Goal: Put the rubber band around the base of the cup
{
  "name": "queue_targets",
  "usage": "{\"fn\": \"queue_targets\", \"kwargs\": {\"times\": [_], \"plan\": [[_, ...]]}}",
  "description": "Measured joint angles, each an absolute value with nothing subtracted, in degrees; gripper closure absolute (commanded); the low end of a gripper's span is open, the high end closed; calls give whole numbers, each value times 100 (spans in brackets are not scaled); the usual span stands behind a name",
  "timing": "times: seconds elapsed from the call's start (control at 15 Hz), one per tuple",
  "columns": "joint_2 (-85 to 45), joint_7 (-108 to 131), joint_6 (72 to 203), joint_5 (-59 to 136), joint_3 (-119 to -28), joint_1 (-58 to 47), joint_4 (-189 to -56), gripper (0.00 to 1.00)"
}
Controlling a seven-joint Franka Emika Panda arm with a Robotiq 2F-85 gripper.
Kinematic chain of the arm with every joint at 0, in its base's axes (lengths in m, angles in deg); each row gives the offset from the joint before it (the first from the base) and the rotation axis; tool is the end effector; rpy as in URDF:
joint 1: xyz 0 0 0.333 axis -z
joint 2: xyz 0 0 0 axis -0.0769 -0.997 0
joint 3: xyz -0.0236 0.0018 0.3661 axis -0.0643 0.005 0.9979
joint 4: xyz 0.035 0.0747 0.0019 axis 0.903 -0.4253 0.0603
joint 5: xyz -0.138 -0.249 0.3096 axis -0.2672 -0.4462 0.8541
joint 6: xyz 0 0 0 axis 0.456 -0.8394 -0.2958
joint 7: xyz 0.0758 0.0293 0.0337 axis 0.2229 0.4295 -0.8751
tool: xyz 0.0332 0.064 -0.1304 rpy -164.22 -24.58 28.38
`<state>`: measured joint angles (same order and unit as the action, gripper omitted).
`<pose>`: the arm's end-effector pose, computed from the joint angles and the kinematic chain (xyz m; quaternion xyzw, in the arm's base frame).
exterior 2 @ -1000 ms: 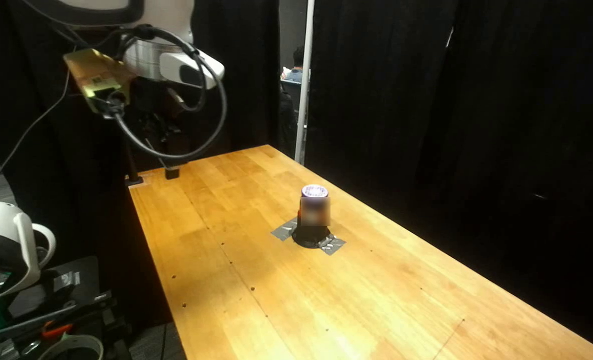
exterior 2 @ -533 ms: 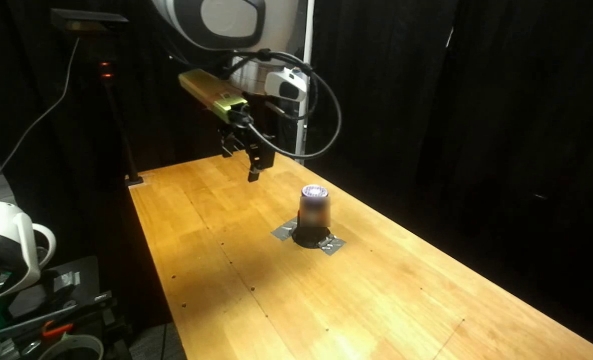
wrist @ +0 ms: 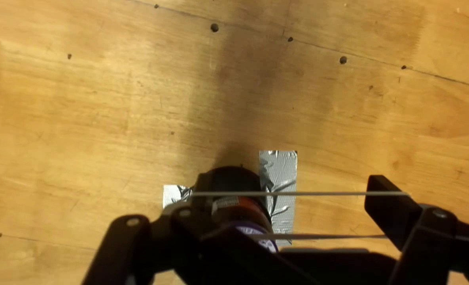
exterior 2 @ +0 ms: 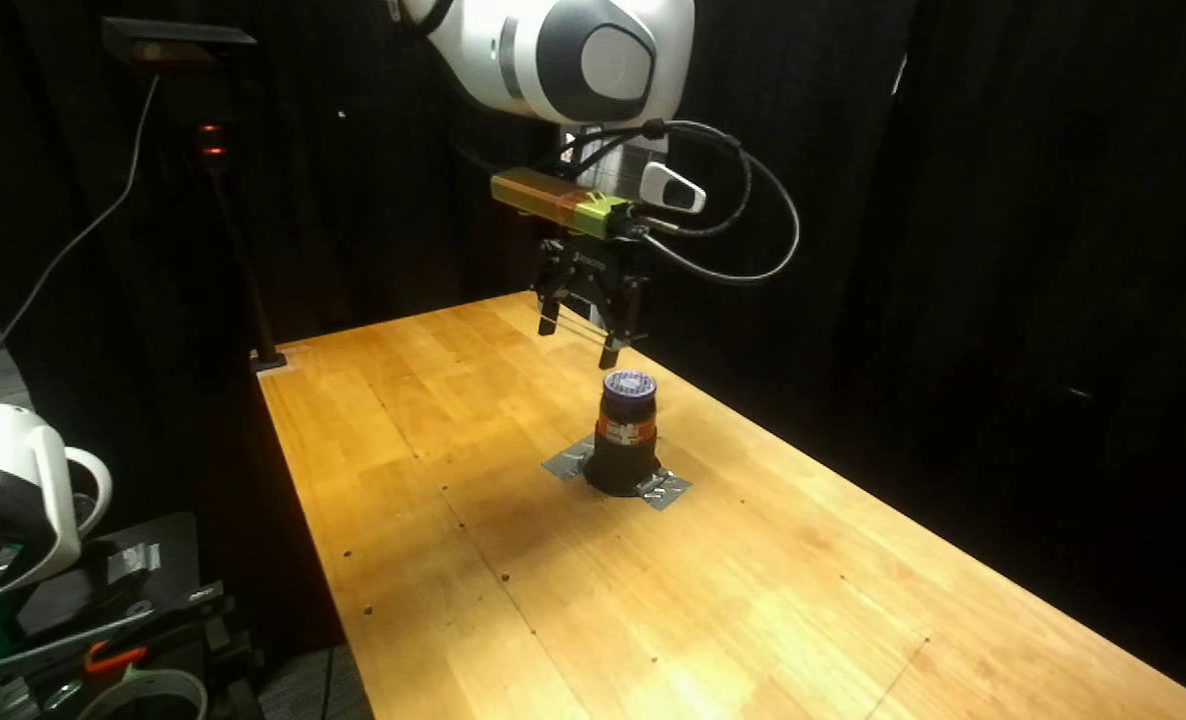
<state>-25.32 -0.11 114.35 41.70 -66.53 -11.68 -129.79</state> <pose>0.6570 0.1140 0.3363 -0.9854 -0.1452 0.0887 0.0095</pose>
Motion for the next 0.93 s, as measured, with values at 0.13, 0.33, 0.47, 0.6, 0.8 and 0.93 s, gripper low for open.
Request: {"fn": "queue_targets", "kwargs": {"times": [0.13, 0.33, 0.47, 0.6, 0.8, 0.93], "plan": [[-2949, -65, 11364, 4169, -6612, -1167, -12377, 0], [-3585, -107, 11340, 4168, -6554, -1169, -11518, 0], [-4019, -107, 11315, 4153, -6548, -1175, -10977, 0], [-4442, -104, 11124, 4112, -6549, -1177, -10450, 0], [-5031, -62, 10548, 3959, -6554, -1200, -9685, 0], [-5392, -22, 10176, 3882, -6570, -1241, -9195, 0]]}}
